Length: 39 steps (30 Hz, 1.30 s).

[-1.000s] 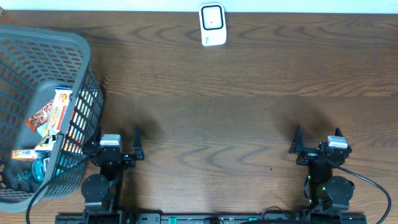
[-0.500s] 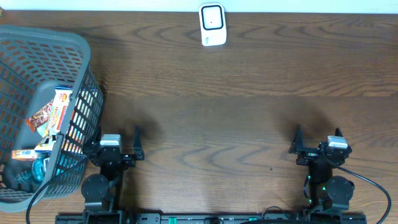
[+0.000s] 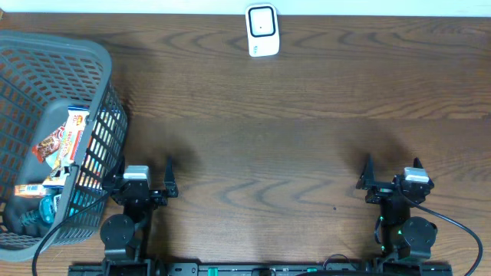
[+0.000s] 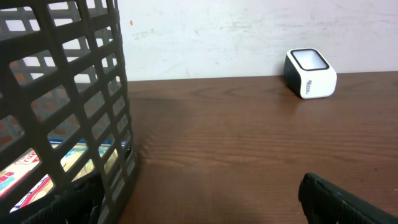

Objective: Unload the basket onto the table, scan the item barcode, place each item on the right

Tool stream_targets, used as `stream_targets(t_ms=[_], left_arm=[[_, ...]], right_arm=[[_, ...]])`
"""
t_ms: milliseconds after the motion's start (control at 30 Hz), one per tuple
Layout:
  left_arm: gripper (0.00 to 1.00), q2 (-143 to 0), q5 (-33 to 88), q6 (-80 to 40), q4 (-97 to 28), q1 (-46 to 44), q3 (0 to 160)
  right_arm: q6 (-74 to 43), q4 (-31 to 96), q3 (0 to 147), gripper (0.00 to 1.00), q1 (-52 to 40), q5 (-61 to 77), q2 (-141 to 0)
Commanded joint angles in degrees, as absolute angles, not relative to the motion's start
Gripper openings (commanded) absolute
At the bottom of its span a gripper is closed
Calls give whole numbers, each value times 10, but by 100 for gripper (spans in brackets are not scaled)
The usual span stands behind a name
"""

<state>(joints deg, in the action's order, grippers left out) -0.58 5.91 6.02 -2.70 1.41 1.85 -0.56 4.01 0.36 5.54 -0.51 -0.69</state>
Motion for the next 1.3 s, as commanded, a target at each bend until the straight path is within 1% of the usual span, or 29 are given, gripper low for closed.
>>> stream_targets(t_ms=[0,967,1033,1167,1267], left_arm=[[100,-2,69,57,-35,17,2],[100,-2,70,56,-34,17,2],[100,-2,90,34,-29,16,3],[100,-2,200,-18,16,16,10],[100,-2,241,-61,29,16,27]], right_arm=[[3,42,3,99,51,-11,-4],[3,42,3,99,51,-11,-4],[3,42,3,99,51,-11,-4],[3,42,3,99,51,-11,-4],[3,42,3,99,51,-11,-4]])
